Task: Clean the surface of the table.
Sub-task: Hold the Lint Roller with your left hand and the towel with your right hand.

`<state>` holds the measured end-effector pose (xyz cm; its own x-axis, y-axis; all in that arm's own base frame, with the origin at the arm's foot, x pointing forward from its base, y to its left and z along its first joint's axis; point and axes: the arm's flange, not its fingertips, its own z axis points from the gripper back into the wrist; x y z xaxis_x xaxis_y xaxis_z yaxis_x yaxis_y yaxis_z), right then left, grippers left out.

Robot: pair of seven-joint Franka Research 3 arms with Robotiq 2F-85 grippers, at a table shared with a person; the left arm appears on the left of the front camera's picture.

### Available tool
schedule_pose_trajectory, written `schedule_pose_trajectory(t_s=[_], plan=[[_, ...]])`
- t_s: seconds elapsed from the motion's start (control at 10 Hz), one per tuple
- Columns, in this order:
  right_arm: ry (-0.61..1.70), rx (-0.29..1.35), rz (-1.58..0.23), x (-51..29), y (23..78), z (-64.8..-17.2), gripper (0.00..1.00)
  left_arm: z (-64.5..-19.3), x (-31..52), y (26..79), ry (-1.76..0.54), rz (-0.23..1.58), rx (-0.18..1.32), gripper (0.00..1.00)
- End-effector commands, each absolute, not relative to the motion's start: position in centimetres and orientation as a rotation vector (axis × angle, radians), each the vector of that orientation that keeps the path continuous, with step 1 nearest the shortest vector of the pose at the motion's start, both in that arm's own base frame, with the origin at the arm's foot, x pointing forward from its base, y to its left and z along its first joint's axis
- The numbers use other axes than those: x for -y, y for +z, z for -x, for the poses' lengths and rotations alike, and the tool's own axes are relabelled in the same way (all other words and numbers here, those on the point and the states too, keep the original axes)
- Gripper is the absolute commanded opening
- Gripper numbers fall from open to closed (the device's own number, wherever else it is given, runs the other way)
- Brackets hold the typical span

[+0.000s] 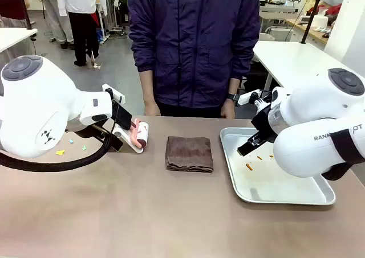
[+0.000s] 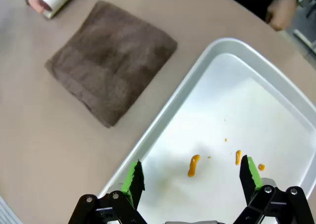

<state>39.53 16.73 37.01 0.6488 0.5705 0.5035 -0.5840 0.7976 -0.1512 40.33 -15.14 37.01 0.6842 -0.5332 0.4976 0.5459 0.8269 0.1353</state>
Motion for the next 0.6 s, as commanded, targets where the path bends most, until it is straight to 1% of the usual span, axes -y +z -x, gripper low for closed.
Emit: schedule_pose_trajectory(t_s=[0.0, 0.5], plan=[[0.656, 0.564, -0.025, -16.73, 37.02, -39.52, 1.0, -40.33, 15.15, 37.02, -0.605, 0.025, 0.55, 1.0], [0.656, 0.564, -0.025, -16.73, 37.02, -39.52, 1.0, -40.33, 15.15, 37.02, -0.605, 0.025, 0.55, 1.0]])
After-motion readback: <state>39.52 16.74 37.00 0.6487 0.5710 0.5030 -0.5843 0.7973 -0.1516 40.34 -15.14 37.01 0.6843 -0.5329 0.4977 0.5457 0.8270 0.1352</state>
